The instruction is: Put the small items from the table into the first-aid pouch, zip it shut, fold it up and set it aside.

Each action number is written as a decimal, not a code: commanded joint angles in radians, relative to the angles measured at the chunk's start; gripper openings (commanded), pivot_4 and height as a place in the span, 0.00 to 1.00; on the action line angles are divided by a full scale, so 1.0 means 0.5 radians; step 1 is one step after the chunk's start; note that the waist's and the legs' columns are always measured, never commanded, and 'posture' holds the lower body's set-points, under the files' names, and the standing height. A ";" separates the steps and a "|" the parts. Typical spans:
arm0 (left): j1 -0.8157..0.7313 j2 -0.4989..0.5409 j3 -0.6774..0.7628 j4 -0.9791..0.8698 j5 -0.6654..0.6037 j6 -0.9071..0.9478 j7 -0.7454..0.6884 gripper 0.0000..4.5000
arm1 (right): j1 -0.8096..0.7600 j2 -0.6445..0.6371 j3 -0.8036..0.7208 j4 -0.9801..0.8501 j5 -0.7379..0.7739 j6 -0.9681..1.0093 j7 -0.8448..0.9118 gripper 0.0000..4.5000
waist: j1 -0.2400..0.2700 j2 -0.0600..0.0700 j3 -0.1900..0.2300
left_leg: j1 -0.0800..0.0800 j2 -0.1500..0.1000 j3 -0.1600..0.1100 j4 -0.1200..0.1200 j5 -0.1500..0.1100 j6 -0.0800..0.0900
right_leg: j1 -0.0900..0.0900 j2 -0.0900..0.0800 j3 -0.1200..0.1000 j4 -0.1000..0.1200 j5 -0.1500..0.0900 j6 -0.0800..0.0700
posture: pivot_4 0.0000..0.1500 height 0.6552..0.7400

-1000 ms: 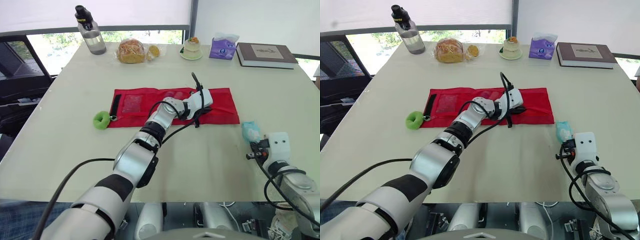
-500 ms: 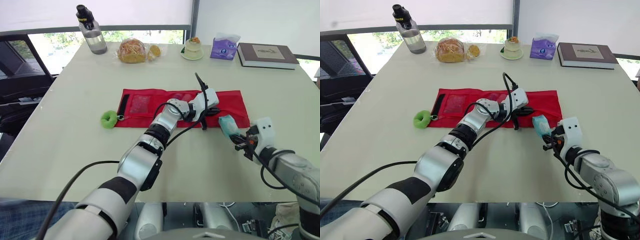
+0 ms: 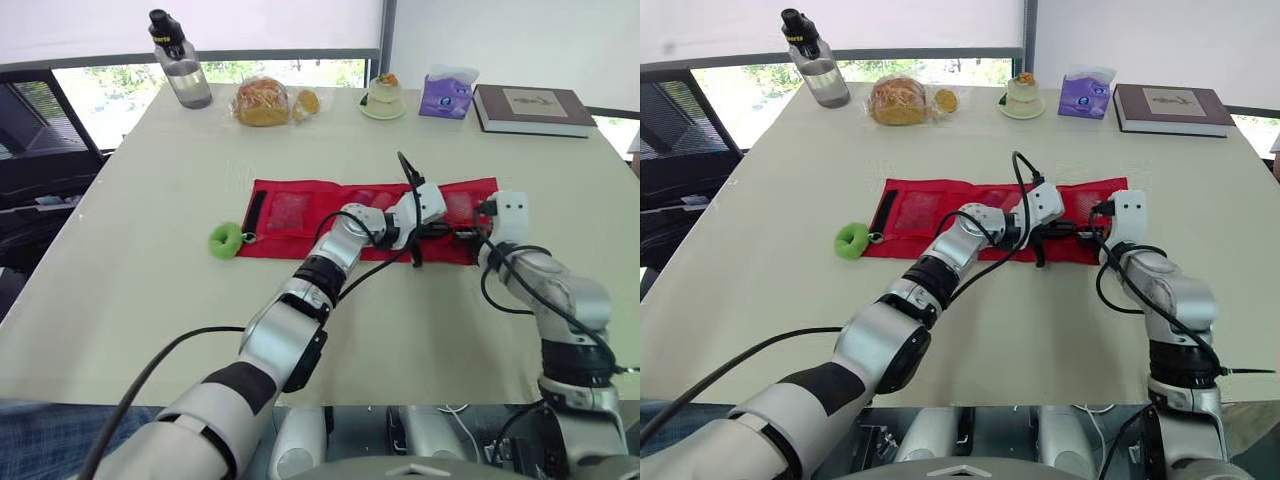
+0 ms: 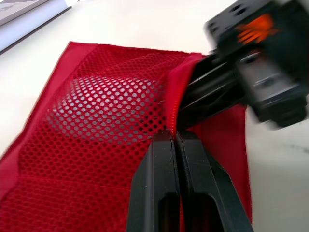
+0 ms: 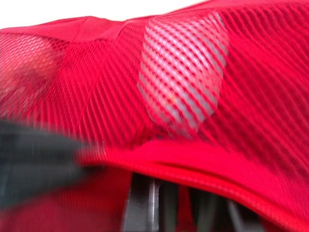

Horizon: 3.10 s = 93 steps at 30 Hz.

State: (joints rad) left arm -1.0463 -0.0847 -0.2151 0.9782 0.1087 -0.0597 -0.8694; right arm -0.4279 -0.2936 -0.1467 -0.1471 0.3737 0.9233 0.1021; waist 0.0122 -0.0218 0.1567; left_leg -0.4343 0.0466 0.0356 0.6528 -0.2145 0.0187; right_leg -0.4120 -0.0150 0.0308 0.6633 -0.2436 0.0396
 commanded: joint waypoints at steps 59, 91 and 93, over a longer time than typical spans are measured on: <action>1.261 1.775 0.786 -2.581 -1.356 1.268 -0.664 1.00 | 0.629 -0.985 -0.488 0.288 -0.304 -0.663 0.571 0.39 | -0.059 0.007 -0.001 | 0.008 -0.001 0.005 0.000 0.000 0.000 | 0.000 0.008 0.027 0.003 -0.002 0.001 | 1.00 1.00; 0.496 1.109 0.536 -0.722 -1.190 1.821 -0.080 1.00 | 0.859 -0.935 -0.696 -0.942 0.849 -0.687 1.443 0.99 | -0.045 0.002 0.001 | 0.006 -0.003 0.000 0.001 0.000 0.000 | 0.001 0.009 0.023 0.003 -0.002 0.002 | 1.00 1.00; 0.402 1.061 0.519 -0.522 -1.169 1.916 -0.096 1.00 | 0.881 -0.941 -0.702 -0.973 0.866 -0.666 1.420 0.99 | -0.045 0.002 0.001 | 0.006 -0.003 -0.001 0.001 0.000 0.000 | 0.001 0.009 0.022 0.003 -0.002 0.002 | 1.00 1.00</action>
State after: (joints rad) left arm -0.8137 0.4616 0.0544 0.6303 -0.4928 0.8608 -0.9118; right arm 0.0092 -0.7498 -0.4785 -0.5873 0.7850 0.6027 0.8212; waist -0.0105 -0.0209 0.1571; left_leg -0.4314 0.0453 0.0349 0.6535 -0.2144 0.0188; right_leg -0.4114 -0.0104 0.0417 0.6649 -0.2443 0.0404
